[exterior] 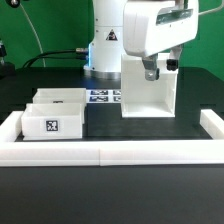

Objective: Assemble drawer

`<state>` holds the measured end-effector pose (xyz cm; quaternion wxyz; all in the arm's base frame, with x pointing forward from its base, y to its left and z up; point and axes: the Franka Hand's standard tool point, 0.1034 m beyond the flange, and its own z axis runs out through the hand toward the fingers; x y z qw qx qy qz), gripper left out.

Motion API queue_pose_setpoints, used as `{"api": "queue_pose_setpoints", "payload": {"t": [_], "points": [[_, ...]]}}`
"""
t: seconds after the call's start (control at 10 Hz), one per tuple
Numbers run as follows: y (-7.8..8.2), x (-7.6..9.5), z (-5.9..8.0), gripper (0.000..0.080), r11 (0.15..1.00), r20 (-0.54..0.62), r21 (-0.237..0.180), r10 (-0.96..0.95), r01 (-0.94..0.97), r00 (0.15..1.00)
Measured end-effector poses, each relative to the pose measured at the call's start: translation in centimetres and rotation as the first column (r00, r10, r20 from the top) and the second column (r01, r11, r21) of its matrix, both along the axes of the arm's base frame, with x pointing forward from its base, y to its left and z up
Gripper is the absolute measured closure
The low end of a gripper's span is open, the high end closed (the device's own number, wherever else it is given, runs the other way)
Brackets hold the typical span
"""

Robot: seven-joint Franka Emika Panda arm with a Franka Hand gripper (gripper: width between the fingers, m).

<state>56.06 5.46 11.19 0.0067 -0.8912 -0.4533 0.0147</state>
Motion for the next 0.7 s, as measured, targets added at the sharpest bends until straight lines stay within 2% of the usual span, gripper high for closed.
{"api": "queue_pose_setpoints", "payload": {"t": [0.7], "points": [[0.00,0.00,0.00,0.0150,1.000,0.000,0.000,0.000,0.000,1.000]]}}
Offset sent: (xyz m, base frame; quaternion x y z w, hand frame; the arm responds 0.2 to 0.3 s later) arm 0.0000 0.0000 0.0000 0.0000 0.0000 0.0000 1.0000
